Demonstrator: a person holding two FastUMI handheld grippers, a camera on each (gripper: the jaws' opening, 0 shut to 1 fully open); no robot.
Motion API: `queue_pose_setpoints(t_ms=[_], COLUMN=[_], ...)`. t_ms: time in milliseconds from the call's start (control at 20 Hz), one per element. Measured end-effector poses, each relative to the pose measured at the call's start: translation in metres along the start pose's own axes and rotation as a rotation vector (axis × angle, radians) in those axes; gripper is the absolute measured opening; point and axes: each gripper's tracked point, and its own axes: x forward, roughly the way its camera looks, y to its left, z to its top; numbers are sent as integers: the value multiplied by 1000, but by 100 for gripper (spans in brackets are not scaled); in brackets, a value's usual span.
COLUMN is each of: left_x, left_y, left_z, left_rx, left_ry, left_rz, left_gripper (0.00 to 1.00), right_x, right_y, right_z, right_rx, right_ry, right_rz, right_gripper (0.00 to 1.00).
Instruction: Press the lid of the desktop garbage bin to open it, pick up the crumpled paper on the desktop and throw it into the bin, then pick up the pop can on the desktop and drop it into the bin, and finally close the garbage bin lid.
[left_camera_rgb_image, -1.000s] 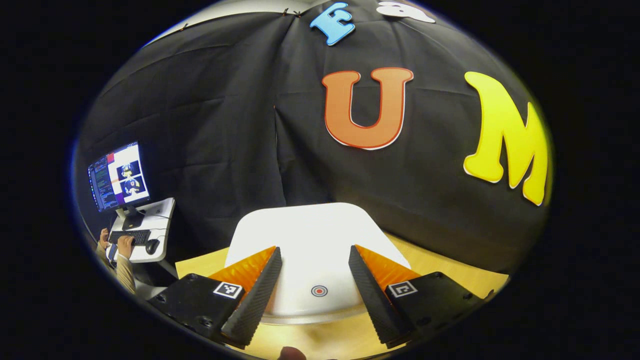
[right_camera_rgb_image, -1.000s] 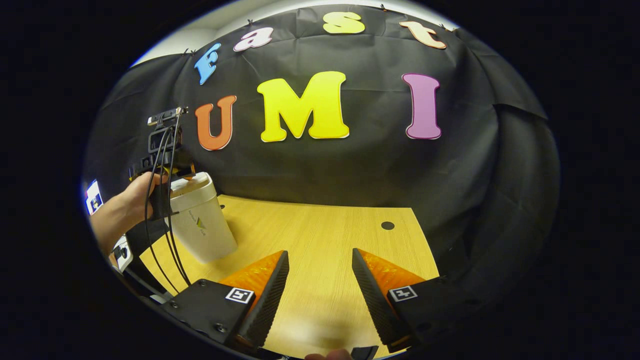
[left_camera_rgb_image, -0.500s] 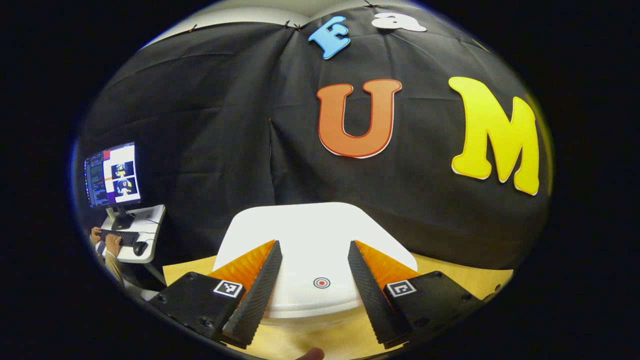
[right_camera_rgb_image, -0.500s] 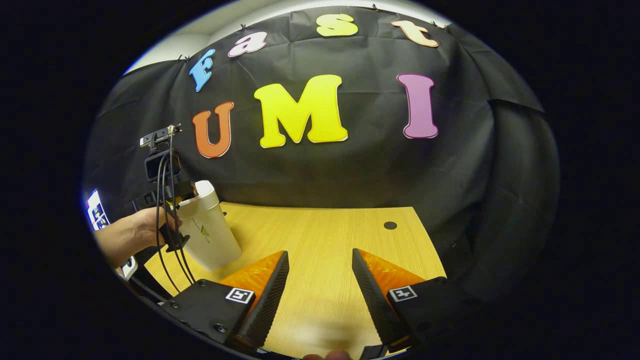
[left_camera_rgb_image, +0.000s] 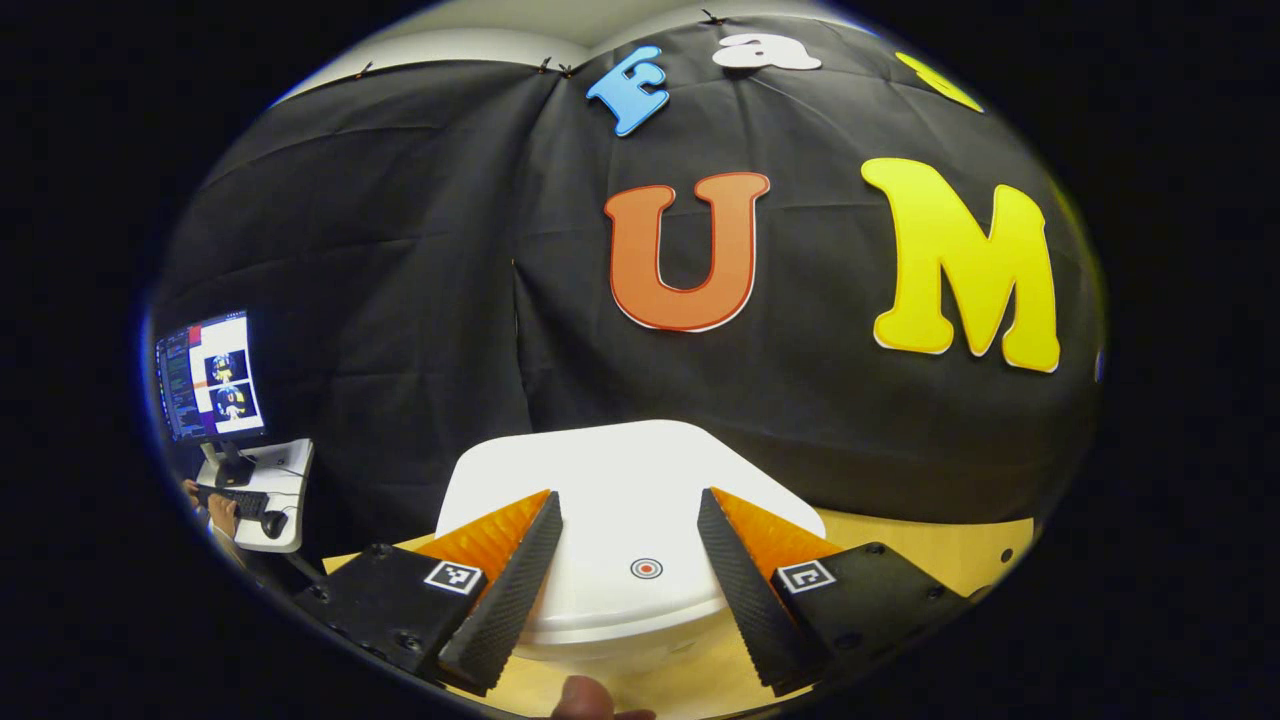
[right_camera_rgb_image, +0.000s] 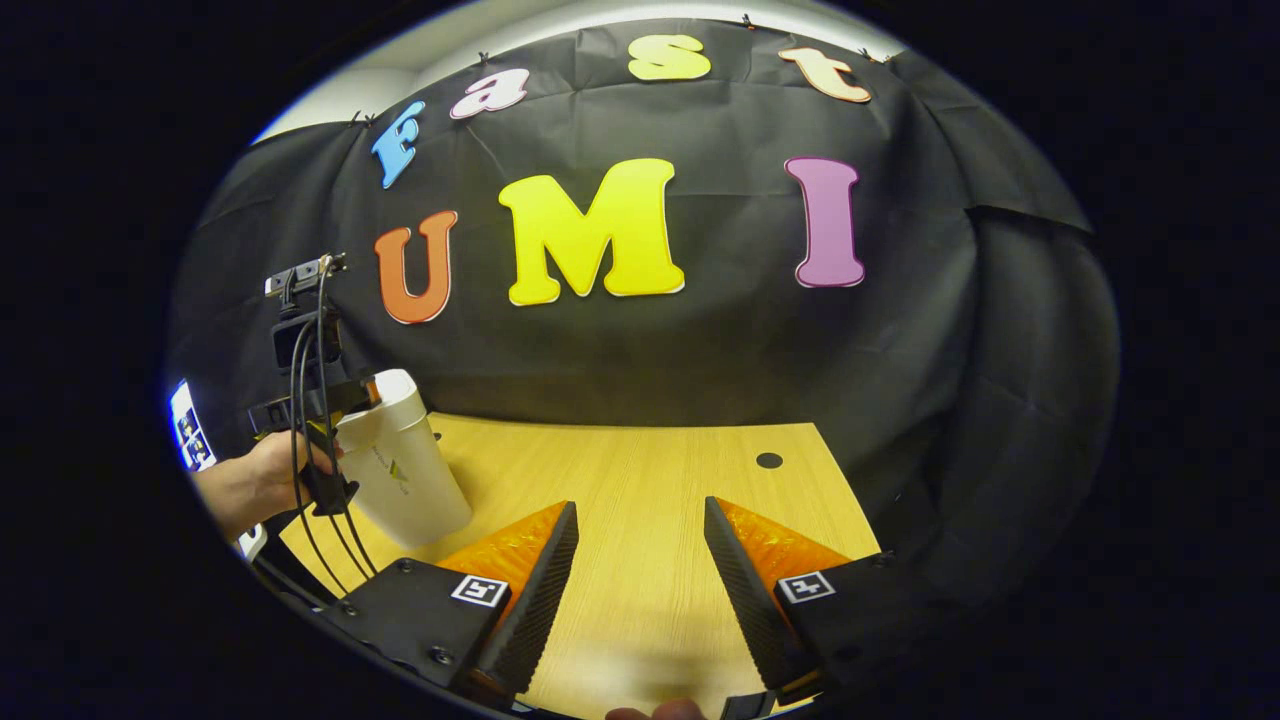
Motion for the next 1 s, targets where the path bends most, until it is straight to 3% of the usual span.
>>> queue_pose_setpoints(t_ms=[500, 750, 900, 950, 1000], left_x=[-95, -158, -200, -212, -223], left_y=[-23, -37, -36, -36, -37], left_z=[88, 82, 80, 79, 75], left_rx=[23, -3, 59, 88, 114], left_ry=[-207, -215, -286, -311, -326], left_rz=[-365, -534, -610, -629, -644], left_gripper=[92, 96, 96, 100, 95], right_x=[-11, -25, -31, -33, -35], right_y=[38, 58, 69, 69, 71], right_z=[61, 80, 86, 88, 90], right_rx=[-9, -24, -21, -21, -19], right_ry=[-200, -268, -296, -302, -313], right_rz=[-23, -16, -17, -23, -28], right_gripper=[81, 82, 82, 82, 82])
